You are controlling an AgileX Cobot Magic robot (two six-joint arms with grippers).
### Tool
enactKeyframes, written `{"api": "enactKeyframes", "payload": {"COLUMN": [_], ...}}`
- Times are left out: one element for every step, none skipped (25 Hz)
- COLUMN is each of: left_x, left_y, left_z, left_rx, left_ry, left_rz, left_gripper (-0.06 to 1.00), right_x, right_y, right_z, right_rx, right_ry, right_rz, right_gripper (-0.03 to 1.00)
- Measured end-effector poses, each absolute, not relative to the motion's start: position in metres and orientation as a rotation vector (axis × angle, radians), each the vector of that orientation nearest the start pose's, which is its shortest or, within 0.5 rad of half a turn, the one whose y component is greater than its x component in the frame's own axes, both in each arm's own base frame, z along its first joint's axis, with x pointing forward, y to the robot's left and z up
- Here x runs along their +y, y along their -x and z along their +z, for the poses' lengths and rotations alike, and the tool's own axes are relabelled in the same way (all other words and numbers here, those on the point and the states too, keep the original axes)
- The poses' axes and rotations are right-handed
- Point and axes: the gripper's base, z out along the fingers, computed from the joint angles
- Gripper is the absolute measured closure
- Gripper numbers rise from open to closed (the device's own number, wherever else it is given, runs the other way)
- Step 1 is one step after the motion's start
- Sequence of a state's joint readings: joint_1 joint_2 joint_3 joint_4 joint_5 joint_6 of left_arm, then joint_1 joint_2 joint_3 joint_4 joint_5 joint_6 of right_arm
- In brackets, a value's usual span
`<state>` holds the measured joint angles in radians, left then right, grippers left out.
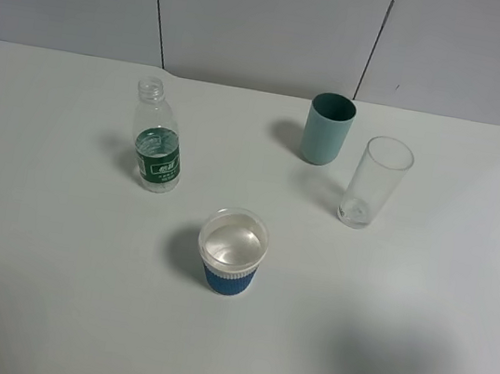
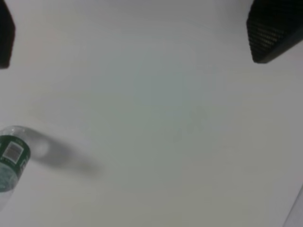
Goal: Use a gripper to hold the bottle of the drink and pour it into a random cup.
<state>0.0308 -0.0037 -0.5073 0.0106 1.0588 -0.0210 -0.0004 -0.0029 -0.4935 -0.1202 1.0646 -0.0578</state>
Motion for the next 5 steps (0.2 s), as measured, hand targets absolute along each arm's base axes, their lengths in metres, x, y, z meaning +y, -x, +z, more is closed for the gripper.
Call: {"api": "enactKeyframes", "payload": {"left_x": [0.0006, 0.0006, 0.0006, 0.0006, 0.0006], "left_y": [0.0063, 0.0063, 0.0063, 0.0063, 0.0063], "left_z": [0.2794, 0.2794, 0.2794, 0.2794, 0.2794], "left_rx": [2.031, 2.031, 2.031, 2.031, 2.031], "left_ry": [0.053, 0.053, 0.053, 0.053, 0.053], "left_rz": [0.019, 0.019, 0.019, 0.019, 0.019], "left_gripper": [-0.05, -0.05, -0.05, -0.05, -0.05], "right_x": [-0.0095, -0.0095, -0.0095, -0.0095, -0.0095], "right_y": [0.0051, 0.0051, 0.0051, 0.0051, 0.0051], "right_z": [0.2756, 0.2756, 0.2756, 0.2756, 0.2756], "right_rx": [2.050, 2.050, 2.050, 2.050, 2.050], "right_ry": [0.053, 0.053, 0.053, 0.053, 0.053], "right_rz": [-0.180, -0.180, -0.180, -0.180, -0.180], "right_gripper": [0.23, 0.23, 0.23, 0.23, 0.23]}}
